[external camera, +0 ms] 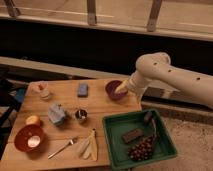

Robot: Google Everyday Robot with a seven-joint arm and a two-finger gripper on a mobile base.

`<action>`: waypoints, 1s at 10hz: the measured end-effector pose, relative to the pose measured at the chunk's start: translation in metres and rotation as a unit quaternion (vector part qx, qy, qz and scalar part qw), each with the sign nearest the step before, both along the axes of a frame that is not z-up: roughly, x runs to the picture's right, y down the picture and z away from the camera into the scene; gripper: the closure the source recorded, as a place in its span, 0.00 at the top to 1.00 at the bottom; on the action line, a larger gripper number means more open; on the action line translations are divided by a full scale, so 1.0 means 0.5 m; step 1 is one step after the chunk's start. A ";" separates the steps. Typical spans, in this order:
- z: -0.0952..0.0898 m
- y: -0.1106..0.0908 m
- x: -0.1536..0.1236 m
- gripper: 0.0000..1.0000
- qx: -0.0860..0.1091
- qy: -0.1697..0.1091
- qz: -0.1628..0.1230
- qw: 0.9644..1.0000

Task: Place sponge in metal cup

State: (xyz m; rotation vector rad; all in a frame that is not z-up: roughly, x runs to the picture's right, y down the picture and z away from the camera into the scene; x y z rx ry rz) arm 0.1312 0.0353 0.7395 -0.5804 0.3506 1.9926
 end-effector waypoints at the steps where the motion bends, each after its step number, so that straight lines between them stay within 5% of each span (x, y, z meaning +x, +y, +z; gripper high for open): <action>1: 0.000 0.000 0.000 0.75 0.000 0.000 0.000 1.000; 6: -0.001 -0.001 0.000 0.75 0.002 0.000 0.000 1.000; 10: -0.008 -0.075 -0.063 0.75 0.048 -0.034 -0.025 0.998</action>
